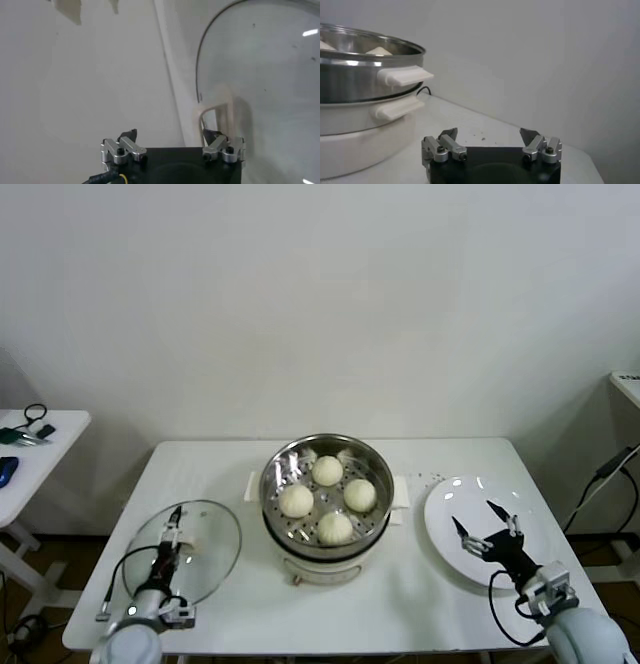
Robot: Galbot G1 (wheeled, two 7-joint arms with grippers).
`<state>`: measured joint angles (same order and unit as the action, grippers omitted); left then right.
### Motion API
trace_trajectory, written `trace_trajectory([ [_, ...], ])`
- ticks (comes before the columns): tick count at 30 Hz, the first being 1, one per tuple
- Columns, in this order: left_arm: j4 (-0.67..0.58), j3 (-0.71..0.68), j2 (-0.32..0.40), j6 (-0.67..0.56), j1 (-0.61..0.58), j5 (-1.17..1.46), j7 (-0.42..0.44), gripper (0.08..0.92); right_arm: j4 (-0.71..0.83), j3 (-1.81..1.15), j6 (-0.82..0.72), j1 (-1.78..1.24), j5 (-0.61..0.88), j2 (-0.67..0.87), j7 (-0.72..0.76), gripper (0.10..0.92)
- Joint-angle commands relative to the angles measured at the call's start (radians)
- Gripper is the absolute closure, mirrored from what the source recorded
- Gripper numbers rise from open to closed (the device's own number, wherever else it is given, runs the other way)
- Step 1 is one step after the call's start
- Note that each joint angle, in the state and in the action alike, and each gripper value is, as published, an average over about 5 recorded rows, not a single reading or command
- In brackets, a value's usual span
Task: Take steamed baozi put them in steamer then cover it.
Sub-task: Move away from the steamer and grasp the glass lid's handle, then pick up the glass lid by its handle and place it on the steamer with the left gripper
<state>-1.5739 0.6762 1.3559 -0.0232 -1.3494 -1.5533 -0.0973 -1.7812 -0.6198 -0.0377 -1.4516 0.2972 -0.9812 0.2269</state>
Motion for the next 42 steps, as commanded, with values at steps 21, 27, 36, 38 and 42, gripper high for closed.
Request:
trace_trajectory([
  [21, 0.018, 0.005, 0.008, -0.034, 0.008, 0.121, -0.035, 0.657, 0.043, -0.001, 0.041, 0.008, -0.073, -0.039, 0.017, 0.203],
  [27, -0.06, 0.007, 0.006, -0.032, -0.021, 0.146, -0.026, 0.823, 0.045, 0.003, 0.041, 0.016, -0.074, -0.04, 0.017, 0.203],
  [36, -0.216, 0.038, -0.014, 0.002, -0.109, 0.201, -0.051, 0.853, 0.051, 0.002, 0.041, 0.024, -0.073, -0.039, 0.017, 0.203],
  [38, -0.274, 0.049, -0.025, 0.035, -0.143, 0.209, -0.051, 0.853, 0.054, 0.002, 0.042, 0.027, -0.074, -0.039, 0.017, 0.203],
  [42, -0.414, 0.06, -0.054, 0.156, -0.223, 0.206, -0.042, 0.853, 0.064, 0.005, 0.04, 0.039, -0.076, -0.037, 0.014, 0.203],
])
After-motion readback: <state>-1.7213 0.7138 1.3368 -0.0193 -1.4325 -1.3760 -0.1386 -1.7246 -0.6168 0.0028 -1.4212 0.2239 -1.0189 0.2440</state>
